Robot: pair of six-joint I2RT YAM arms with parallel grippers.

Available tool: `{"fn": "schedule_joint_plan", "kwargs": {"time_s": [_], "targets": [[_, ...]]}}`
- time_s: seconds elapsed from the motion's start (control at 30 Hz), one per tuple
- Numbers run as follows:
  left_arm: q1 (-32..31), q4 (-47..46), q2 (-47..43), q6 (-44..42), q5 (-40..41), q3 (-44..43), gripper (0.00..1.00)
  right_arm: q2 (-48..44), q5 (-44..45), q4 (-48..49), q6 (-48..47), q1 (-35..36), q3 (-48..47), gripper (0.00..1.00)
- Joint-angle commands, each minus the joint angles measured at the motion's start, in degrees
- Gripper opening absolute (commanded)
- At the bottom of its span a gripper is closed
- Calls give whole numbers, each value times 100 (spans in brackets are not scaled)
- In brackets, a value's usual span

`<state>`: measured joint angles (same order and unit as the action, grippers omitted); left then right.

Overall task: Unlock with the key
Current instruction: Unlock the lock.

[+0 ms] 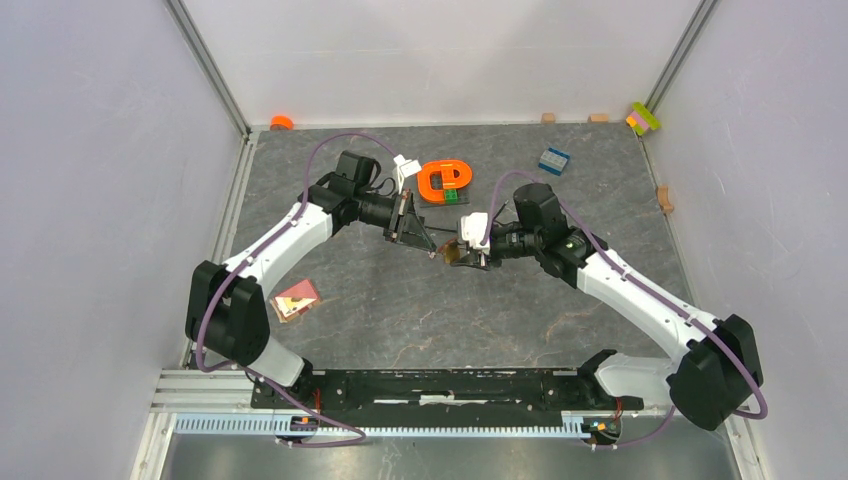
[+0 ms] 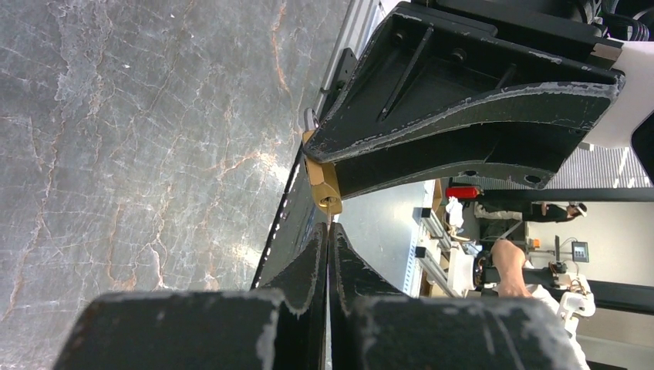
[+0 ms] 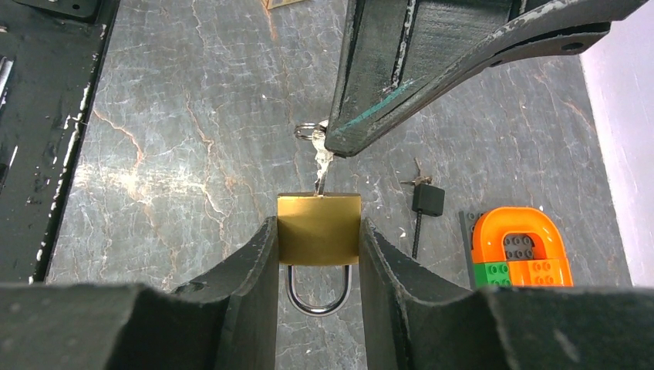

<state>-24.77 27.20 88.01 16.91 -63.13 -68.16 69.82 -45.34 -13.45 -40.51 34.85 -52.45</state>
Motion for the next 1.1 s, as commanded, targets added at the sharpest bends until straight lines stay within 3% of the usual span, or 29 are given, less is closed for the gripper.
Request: {"fn": "schedule_joint_plan", "kwargs": {"time_s": [0.0, 0.53, 1.07], "targets": [[-36, -236, -174, 164, 7, 37, 2, -1, 63, 485, 122, 25, -27, 0], [-98, -426, -135, 409, 921, 40, 2, 206, 216, 772, 704, 30, -79, 0], [-107, -953, 106, 1052, 1084, 239, 2, 383, 750, 1301, 1454, 52, -56, 0]]}}
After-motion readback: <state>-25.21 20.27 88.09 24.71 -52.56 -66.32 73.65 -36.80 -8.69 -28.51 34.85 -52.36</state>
